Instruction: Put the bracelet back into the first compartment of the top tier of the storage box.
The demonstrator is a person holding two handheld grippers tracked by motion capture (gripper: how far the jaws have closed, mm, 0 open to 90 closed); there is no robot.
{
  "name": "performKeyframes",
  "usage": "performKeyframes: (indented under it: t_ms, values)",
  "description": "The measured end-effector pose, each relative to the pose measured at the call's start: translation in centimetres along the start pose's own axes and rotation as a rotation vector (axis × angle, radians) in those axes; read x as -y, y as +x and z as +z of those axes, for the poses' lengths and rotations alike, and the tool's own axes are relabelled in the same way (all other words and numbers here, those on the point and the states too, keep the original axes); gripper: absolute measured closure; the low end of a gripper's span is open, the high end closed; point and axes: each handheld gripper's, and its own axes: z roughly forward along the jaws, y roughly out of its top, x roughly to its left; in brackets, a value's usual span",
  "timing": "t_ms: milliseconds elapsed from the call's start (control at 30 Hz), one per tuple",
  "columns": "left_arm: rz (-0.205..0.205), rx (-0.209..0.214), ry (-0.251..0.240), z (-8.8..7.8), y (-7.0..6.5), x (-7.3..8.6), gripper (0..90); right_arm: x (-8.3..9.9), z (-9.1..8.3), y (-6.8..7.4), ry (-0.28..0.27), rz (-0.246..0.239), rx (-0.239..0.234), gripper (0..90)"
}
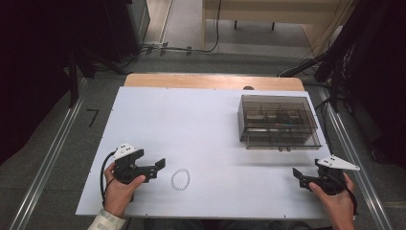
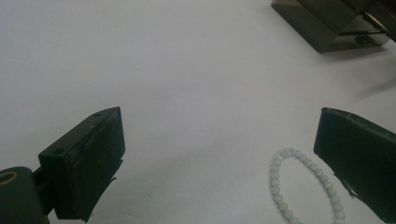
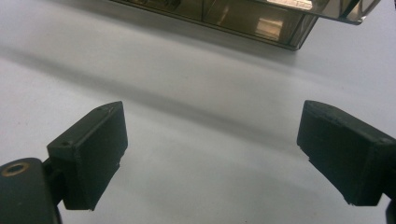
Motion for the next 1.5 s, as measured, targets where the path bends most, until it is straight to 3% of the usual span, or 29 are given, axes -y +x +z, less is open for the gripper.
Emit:
performKeyframes:
  t_ms: [167, 367, 600, 1300, 1500]
  values:
    - [0.036, 0.011, 0.017, 0.4, -0.6, 0.1, 2.2, 0.0, 0.0, 0.0, -0.002, -0.002, 0.0, 6.9]
    - [0.047, 0.004, 0.019, 0.6, -0.8, 0.1, 1.5, 0.0, 0.0, 0.0, 0.0, -0.002, -0.003, 6.9]
    - [0.102, -0.028, 0.043, 0.9, -1.3, 0.2, 1.7, 0.0, 0.0, 0.0, -0.001, -0.003, -0.005, 6.9]
    - [0.155, -0.05, 0.1, 1.8, -2.2, 0.6, 1.9, 0.0, 0.0, 0.1, -0.001, -0.008, -0.003, 6.9]
    - [0.188, -0.048, 0.127, 2.2, -2.7, 0.8, 3.7, 0.0, 0.0, 0.1, 0.002, -0.009, -0.006, 6.9]
